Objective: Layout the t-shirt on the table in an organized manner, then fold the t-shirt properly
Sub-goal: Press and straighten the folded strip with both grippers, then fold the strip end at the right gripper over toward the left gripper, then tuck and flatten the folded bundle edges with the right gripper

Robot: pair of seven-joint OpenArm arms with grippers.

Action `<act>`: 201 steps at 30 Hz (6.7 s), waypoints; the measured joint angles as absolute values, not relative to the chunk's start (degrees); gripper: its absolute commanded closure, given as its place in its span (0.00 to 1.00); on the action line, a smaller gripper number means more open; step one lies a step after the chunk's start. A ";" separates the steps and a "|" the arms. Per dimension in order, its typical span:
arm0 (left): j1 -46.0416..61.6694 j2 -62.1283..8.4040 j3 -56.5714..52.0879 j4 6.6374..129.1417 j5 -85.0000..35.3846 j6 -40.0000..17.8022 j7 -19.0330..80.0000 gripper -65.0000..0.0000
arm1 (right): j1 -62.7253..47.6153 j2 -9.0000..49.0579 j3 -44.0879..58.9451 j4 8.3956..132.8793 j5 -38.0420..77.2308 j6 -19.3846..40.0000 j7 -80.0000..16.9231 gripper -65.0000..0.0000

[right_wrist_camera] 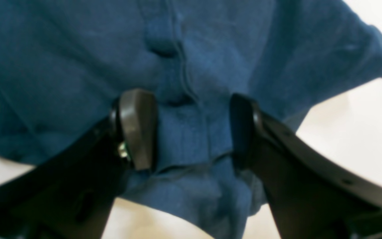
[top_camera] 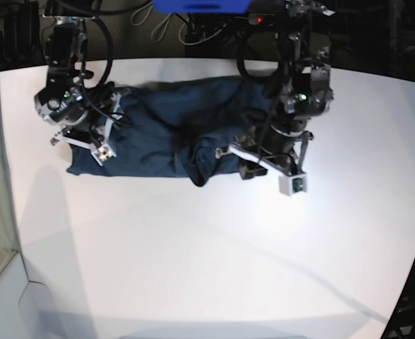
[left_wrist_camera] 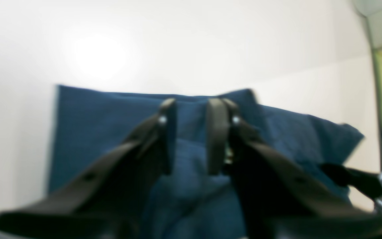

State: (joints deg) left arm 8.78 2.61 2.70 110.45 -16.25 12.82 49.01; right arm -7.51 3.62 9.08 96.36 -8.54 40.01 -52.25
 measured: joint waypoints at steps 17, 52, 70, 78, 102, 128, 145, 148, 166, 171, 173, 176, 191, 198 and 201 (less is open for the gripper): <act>10.96 -5.04 16.97 111.20 -27.20 3.20 61.52 0.88 | -7.49 3.62 9.08 96.33 -8.08 39.99 -52.16 0.44; 6.79 -5.54 -11.90 89.49 -28.42 1.45 55.42 0.63 | -4.40 0.97 16.78 107.22 -9.65 40.23 -66.26 0.43; 6.81 -6.52 -11.90 89.34 -28.82 1.41 55.27 0.63 | -3.53 1.67 22.87 92.92 -7.42 40.01 -55.79 0.43; 6.83 -6.68 -12.23 89.27 -28.62 1.39 55.35 0.63 | -0.38 2.57 23.49 84.14 -1.04 39.38 -51.46 0.43; 7.44 -6.83 -12.34 89.80 -28.53 1.26 55.00 0.63 | -1.17 4.71 23.29 76.77 14.50 40.27 -45.67 1.00; 4.91 -8.82 -22.20 84.86 -36.34 1.87 55.96 0.63 | -4.91 2.04 22.55 108.44 15.51 40.23 -78.98 1.00; 4.03 -8.69 -17.02 84.38 -36.58 1.67 55.18 0.63 | -4.71 -3.88 14.15 114.13 23.99 40.23 -80.97 1.00; 4.12 -8.64 -17.02 84.38 -36.58 1.67 55.00 0.63 | -4.05 -4.78 9.96 114.10 23.90 40.23 -81.12 1.00; 4.23 -8.58 -16.75 84.55 -37.43 1.65 55.64 0.63 | 3.31 -8.58 -15.18 103.83 24.38 40.23 -73.17 1.00; 4.27 -8.86 -16.78 84.79 -37.58 1.63 55.81 0.63 | 5.85 -8.40 -17.56 96.20 23.90 40.23 -70.72 1.00; 4.25 -8.86 -16.82 84.84 -37.58 1.63 56.18 0.63 | 7.35 -8.40 -18.52 94.11 23.94 40.23 -69.67 1.00; 4.34 -9.06 -18.50 86.00 -37.76 1.56 60.90 0.63 | 9.13 -8.45 -18.81 91.66 24.23 40.23 -68.82 1.00; 9.72 -11.92 -29.80 92.75 -35.42 2.28 65.63 0.63 | 13.52 -8.43 -19.05 90.24 24.10 40.23 -69.14 1.00; 6.07 -9.89 -29.08 87.94 -31.97 2.52 64.58 0.63 | 14.09 -8.40 -19.03 90.91 24.03 40.23 -70.30 1.00; 4.62 -9.39 -25.52 87.46 -29.87 2.50 64.18 0.64 | 13.96 -8.43 -19.05 92.25 24.10 40.23 -70.39 1.00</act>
